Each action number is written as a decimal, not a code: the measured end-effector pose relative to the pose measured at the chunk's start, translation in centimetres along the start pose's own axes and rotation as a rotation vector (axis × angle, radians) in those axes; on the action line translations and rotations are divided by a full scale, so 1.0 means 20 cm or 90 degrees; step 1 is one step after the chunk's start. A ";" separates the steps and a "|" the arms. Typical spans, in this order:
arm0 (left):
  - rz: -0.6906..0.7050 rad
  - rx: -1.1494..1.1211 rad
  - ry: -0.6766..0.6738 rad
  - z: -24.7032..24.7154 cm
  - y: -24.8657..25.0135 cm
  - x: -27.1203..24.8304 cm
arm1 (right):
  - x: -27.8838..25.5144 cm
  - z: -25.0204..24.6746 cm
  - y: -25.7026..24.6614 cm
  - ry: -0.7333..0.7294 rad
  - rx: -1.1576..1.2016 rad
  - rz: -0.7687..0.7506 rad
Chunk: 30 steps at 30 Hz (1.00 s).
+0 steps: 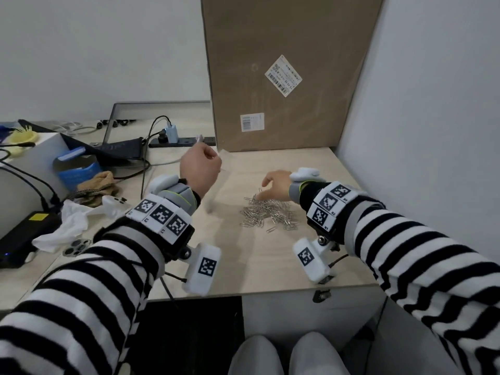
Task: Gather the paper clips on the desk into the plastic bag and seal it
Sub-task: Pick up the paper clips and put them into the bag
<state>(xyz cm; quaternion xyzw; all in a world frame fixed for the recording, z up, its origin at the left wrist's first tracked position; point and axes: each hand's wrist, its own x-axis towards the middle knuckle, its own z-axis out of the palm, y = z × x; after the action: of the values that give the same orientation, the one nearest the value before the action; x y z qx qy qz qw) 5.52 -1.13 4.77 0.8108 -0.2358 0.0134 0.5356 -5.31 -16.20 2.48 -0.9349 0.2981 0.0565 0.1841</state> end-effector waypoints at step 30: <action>-0.093 -0.111 -0.137 0.19 -0.13 -0.16 | 0.01 0.15 0.12 0.054 0.130 0.045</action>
<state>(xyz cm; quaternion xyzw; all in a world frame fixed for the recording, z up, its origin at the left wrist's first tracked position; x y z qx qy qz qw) 2.75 -2.41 0.03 0.7730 -0.2325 -0.1332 0.5751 -6.50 -17.05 -1.22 -0.9017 0.3425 -0.0072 0.2637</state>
